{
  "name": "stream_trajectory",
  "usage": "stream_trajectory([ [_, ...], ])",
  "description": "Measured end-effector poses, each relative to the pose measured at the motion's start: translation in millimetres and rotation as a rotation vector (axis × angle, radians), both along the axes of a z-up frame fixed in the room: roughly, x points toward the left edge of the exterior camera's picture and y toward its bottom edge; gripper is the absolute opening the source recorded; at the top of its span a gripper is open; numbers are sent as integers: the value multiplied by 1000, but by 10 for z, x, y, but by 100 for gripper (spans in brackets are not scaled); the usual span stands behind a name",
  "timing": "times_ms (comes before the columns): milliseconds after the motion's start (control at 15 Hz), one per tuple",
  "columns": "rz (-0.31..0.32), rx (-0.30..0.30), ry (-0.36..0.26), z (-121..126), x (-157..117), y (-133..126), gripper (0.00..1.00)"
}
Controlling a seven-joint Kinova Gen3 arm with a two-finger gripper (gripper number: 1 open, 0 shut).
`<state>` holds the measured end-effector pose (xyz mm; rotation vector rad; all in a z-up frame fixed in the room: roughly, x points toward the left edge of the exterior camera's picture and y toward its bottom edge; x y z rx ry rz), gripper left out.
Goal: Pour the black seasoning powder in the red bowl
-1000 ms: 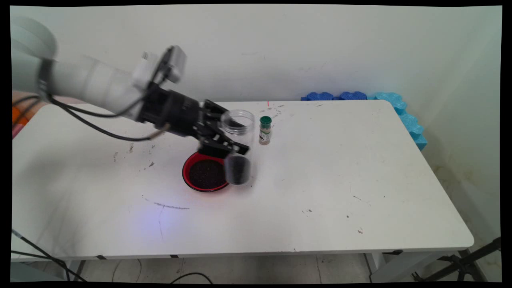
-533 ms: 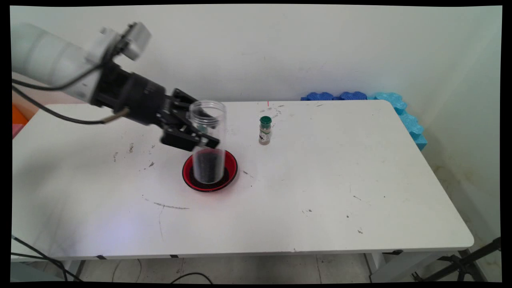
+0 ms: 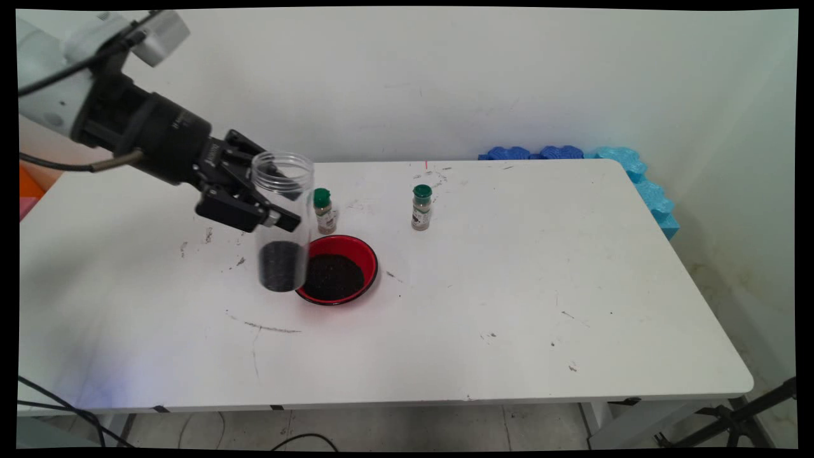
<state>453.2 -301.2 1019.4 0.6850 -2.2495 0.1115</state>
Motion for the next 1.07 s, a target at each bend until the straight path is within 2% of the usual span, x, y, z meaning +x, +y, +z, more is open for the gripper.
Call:
stream_trajectory([
  [267,23,29,-20,92,99,13,0],
  [733,16,58,7,92,161,21,0],
  [1067,28,140,25,-23,224,51,0],
])
